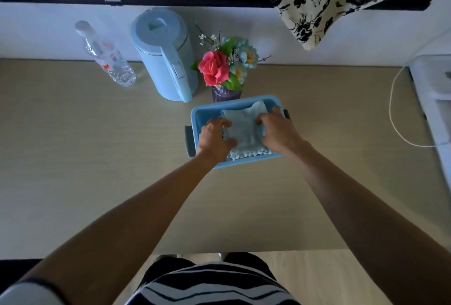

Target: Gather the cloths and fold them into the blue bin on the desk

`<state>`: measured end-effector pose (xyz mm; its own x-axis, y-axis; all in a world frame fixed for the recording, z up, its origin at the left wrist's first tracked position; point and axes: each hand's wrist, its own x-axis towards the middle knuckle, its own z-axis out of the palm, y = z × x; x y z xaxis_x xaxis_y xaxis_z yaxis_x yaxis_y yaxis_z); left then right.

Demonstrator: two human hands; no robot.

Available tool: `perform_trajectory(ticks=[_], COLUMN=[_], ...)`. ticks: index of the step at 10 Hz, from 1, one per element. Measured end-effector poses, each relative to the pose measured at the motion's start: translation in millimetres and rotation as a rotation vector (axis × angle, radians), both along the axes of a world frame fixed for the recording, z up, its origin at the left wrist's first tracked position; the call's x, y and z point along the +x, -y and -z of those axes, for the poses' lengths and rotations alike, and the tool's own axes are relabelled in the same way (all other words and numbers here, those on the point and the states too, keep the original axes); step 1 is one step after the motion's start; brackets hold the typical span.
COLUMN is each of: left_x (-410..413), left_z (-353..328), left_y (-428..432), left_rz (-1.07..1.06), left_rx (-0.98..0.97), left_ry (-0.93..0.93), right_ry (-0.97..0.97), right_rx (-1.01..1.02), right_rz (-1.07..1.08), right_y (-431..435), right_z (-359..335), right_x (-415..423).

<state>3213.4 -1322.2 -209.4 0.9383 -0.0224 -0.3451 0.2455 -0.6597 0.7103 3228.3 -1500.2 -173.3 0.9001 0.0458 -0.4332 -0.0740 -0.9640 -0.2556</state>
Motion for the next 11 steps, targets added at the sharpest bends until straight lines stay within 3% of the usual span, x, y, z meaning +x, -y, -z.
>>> perform_trajectory(ticks=[2, 3, 4, 5, 6, 7, 8, 10, 11], left_x=[3, 6, 8, 11, 20, 26, 27, 29, 23], left_z=[11, 12, 6, 0, 1, 13, 24, 21, 9], left_y=[5, 8, 11, 15, 22, 26, 29, 31, 24], left_rz=[0.015, 0.135, 0.217, 0.367, 0.576, 0.673, 0.720, 0.692, 0.513], left_rx=[0.058, 0.172, 0.376, 0.455, 0.515, 0.603, 0.693, 0.655, 0.469], left_ry=[-0.066, -0.157, -0.041, 0.222, 0.160, 0.053, 0.063, 0.017, 0.034], right_ry=[-0.024, -0.045, 0.084, 0.258, 0.210, 0.113, 0.091, 0.058, 0.067], right_rx=[-0.117, -0.139, -0.188, -0.342, -0.353, -0.395, -0.453, -0.440, -0.312], right_rz=[-0.079, -0.069, -0.096, -0.256, -0.462, -0.522, -0.539, -0.491, -0.415], right_y=[-7, -10, -14, -11, -3, 3, -3, -9, -6], right_z=[14, 18, 14, 10, 14, 24, 33, 36, 28], right_x=[3, 2, 1, 4, 12, 20, 23, 24, 21])
